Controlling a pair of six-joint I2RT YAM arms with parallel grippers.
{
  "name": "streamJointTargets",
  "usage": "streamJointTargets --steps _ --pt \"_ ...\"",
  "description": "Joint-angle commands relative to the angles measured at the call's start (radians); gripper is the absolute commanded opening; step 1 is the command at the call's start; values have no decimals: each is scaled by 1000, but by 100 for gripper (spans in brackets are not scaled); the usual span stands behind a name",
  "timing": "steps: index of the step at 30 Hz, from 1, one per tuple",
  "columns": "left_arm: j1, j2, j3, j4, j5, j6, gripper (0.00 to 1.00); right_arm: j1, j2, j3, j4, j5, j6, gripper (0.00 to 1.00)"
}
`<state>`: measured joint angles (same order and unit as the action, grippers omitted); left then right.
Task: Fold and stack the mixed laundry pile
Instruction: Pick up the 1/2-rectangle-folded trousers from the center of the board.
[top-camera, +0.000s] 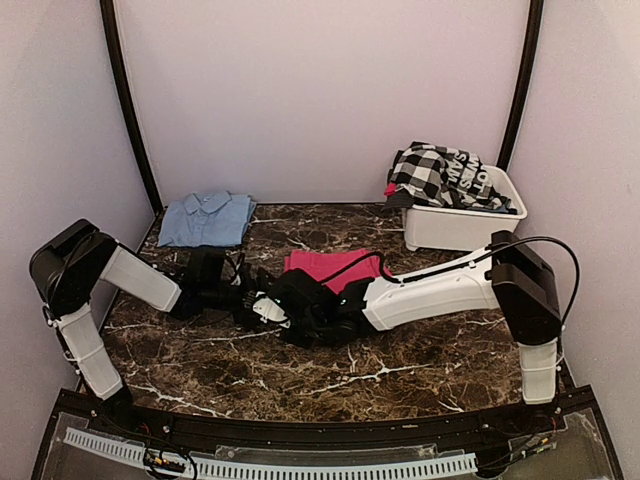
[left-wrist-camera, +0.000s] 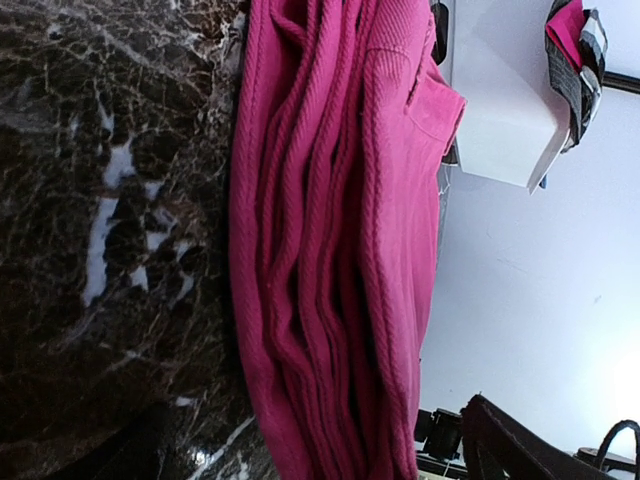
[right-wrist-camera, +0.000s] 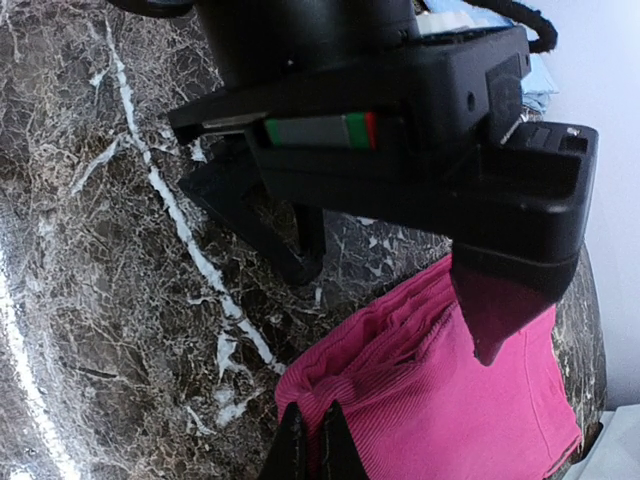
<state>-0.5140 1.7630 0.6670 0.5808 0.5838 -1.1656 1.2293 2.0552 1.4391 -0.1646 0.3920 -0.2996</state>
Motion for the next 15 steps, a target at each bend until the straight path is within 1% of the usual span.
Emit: streamJointTargets --steps 1,9,10,12,13,15 --pt "-13 45 18 123 -11 -87 99 0 -62 1 56 -21 -14 0" --pt "-52 144 38 193 -36 -173 98 -1 -77 18 64 -14 -22 0" --pt "-53 151 40 209 -35 -183 96 1 -76 24 62 -12 -21 0" --pt "-53 167 46 223 -41 -192 89 0 -76 36 57 -11 -21 0" --pt "-54 173 50 223 -43 -193 84 1 -78 40 57 -12 -20 0" --pt "-54 183 70 200 -46 -188 77 2 -78 50 55 -15 -15 0"
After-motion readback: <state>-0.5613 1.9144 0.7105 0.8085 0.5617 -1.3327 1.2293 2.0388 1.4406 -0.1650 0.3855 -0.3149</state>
